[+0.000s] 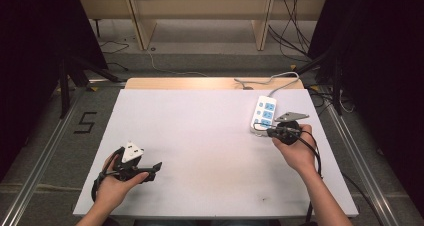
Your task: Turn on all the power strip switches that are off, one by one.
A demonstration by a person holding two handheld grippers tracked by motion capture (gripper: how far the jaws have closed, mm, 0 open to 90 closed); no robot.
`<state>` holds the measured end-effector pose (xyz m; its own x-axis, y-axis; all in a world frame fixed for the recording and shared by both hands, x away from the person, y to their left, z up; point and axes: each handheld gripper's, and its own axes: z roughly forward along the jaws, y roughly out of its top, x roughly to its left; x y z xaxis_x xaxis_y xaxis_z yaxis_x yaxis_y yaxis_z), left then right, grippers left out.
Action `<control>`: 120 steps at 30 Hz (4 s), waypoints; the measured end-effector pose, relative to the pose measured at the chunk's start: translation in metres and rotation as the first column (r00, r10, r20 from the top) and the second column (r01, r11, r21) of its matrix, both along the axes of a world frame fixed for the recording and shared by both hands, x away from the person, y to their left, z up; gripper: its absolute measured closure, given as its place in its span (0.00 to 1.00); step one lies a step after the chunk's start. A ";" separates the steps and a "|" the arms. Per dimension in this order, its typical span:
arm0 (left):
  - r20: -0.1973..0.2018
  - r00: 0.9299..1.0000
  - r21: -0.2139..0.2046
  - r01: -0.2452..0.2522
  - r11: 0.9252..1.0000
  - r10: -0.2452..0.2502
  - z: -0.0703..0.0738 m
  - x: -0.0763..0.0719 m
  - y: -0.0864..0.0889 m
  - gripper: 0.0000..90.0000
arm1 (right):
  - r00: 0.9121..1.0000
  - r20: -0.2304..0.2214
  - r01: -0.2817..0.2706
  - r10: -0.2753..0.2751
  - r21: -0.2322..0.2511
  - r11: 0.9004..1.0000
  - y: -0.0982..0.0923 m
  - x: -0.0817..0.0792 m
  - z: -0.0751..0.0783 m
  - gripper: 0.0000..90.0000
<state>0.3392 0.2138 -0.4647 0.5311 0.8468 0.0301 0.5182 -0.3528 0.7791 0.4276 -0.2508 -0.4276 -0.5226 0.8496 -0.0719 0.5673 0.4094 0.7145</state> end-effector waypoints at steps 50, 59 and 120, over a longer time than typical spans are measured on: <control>-0.022 1.000 0.003 -0.019 1.000 0.019 -0.003 -0.004 -0.002 0.22 | 0.992 -0.074 0.102 -0.107 -0.062 0.993 0.015 0.112 0.009 1.00; -0.026 0.999 0.005 -0.024 1.000 0.024 -0.004 -0.004 -0.001 0.22 | 0.989 -0.076 0.117 -0.123 -0.071 0.991 0.017 0.126 0.003 1.00; -0.033 0.999 -0.001 -0.020 1.000 0.020 -0.005 -0.005 -0.001 0.23 | 0.974 -0.102 0.188 -0.200 -0.120 0.975 0.026 0.160 -0.018 1.00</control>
<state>0.3347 0.2132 -0.4697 0.5151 0.8570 0.0115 0.5503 -0.3410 0.7622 0.5876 -0.2246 -0.4456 -0.3585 0.9258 -0.1199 0.7178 0.3555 0.5987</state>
